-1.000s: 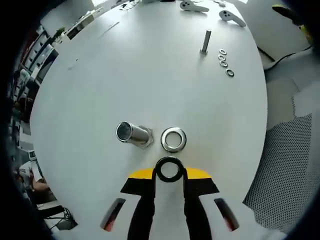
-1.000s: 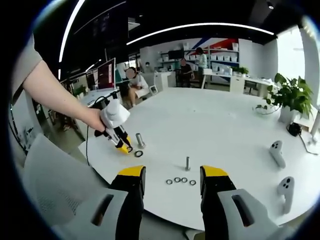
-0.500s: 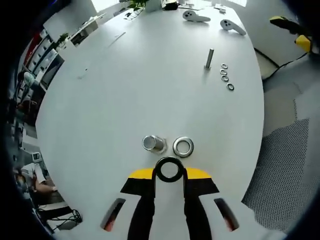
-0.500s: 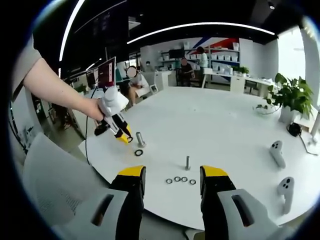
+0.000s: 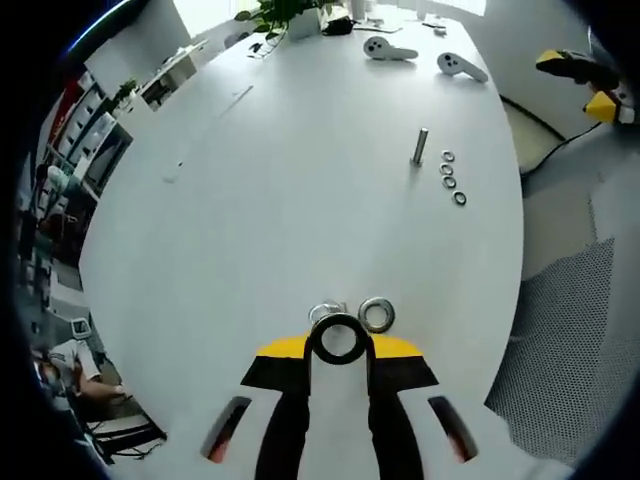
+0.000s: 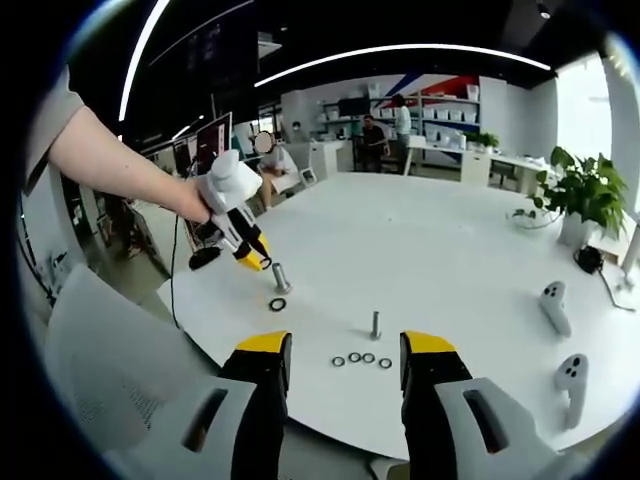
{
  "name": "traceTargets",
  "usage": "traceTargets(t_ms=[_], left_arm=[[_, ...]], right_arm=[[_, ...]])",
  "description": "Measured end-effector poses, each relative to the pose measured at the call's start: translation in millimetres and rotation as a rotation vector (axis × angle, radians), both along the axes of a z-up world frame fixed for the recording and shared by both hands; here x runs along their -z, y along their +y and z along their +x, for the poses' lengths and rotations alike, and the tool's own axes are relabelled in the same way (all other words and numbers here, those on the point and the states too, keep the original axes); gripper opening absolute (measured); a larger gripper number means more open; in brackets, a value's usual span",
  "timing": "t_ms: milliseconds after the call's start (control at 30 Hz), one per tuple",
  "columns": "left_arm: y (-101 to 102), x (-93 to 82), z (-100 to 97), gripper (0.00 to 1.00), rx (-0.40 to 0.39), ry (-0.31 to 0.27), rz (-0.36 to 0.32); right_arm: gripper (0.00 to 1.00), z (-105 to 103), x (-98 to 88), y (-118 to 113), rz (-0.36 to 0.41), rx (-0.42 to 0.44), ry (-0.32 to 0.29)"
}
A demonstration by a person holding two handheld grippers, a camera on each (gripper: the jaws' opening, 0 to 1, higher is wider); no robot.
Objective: Place the washer onto the threaded stud by aligning its center hole with the stud, sliding it down to the base, and recovering from edge contact or off-axis alignment until the washer reaches the visible bottom stop.
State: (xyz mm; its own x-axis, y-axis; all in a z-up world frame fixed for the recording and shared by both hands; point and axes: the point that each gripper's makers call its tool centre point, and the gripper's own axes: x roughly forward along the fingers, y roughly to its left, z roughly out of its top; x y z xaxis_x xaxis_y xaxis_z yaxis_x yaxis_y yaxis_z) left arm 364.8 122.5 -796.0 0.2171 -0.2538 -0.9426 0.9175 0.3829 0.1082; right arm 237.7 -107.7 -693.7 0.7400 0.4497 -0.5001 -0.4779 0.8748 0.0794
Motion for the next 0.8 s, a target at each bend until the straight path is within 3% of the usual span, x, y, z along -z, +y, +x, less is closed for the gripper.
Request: traceTargets(t_ms=[400,800], left_arm=[[-3.6,8.6,13.9,0.19,0.013,0.007,0.036],[-7.5,19.4,14.8,0.19,0.041,0.021,0.067]], right_arm=[[0.46,0.4,-0.2,-1.0,0.000,0.003,-0.002],[0.46,1.5,-1.5,-2.9,0.004,0.016,-0.009]])
